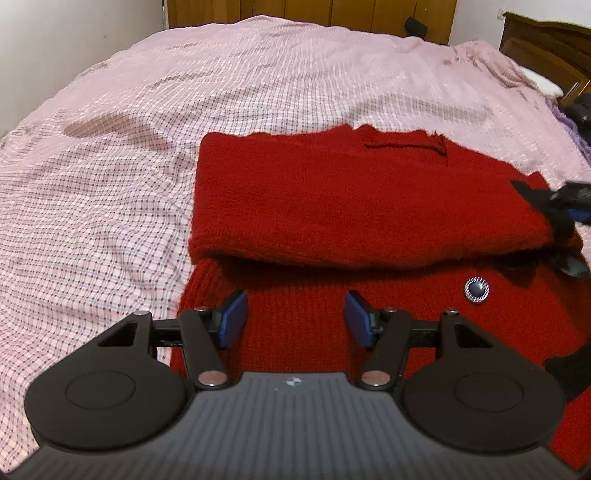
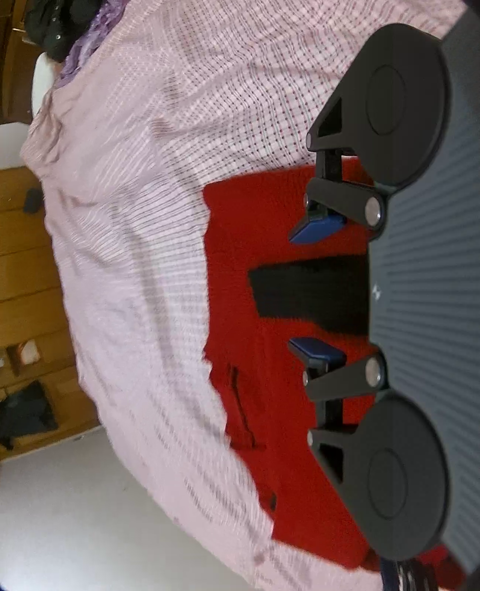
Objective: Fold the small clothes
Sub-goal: 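Lay the sleeve flat across the body and open the right gripper, then move both tools over the cardigan toward its hem edge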
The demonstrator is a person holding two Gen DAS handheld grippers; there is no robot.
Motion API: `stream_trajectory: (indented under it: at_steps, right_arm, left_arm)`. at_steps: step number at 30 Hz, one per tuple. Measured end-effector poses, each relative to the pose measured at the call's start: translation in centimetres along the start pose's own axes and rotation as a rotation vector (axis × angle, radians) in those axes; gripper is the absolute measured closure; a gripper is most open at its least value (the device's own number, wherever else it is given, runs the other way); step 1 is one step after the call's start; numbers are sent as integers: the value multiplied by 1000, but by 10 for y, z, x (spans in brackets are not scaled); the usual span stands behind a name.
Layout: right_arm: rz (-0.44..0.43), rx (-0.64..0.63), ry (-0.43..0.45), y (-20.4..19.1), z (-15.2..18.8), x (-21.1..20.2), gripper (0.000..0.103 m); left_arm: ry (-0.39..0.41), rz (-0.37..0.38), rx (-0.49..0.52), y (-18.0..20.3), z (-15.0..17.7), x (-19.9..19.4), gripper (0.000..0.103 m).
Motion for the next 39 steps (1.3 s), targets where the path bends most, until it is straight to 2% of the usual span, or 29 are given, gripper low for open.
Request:
stream_trajectory:
  at_steps: [2, 3, 4, 5, 6, 7, 11, 13, 15, 19, 21, 25, 31, 34, 39]
  right_arm:
    - [-17, 17, -18, -3, 5, 7, 45]
    - [-29, 14, -18, -5, 6, 8, 50]
    - [-42, 3, -17, -8, 6, 7, 69]
    - [-71, -1, -7, -12, 4, 4, 81]
    - [-103, 3, -6, -15, 3, 2, 87]
    - [-108, 5, 11, -17, -1, -3, 89]
    - [-82, -15, 175, -17, -29, -32, 89]
    - [-28, -14, 207, -10, -37, -32, 89]
    - [10, -10, 172, -2, -35, -21, 89]
    - [62, -19, 31, 10, -4, 22, 87]
    - [61, -20, 67, 14, 1, 25, 86]
    - [65, -8, 71, 12, -1, 19, 79]
    - [52, 29, 63, 19, -1, -21, 59]
    - [14, 7, 65, 22, 7, -50, 55]
    - [-84, -74, 33, 14, 23, -95, 55]
  left_arm:
    - [5, 16, -3, 0, -3, 3, 37]
    - [3, 11, -4, -2, -5, 6, 37]
    - [0, 1, -4, -3, -6, 9, 37]
    - [-3, -8, 0, -4, -7, 12, 37]
    - [-5, -18, 4, -5, -8, 15, 37]
    - [-8, -25, 8, -6, -9, 18, 37]
    - [4, -36, 31, -7, -13, 23, 37]
    - [2, -34, 39, -7, -14, 28, 37]
    - [-2, -22, 34, -7, -14, 33, 37]
    - [0, -37, 61, -4, -13, 40, 37]
    - [2, -36, 69, -3, -12, 41, 37]
    - [-3, -29, 73, -5, -13, 41, 37]
    - [-13, -46, 127, 1, -7, 21, 37]
    - [-6, -57, 157, 5, 0, 3, 37]
    - [17, -54, 164, 10, 10, -29, 37]
Point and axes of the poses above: each gripper's, at about its wrist camera, not at the fingertips, and x roughly the way its jaws point, y to its right, z to its underside, the point moved 8 cm from there along x, roughly the way its jaws point, and after that the axes turned 6 degrees about z, right-handed, at the moved point
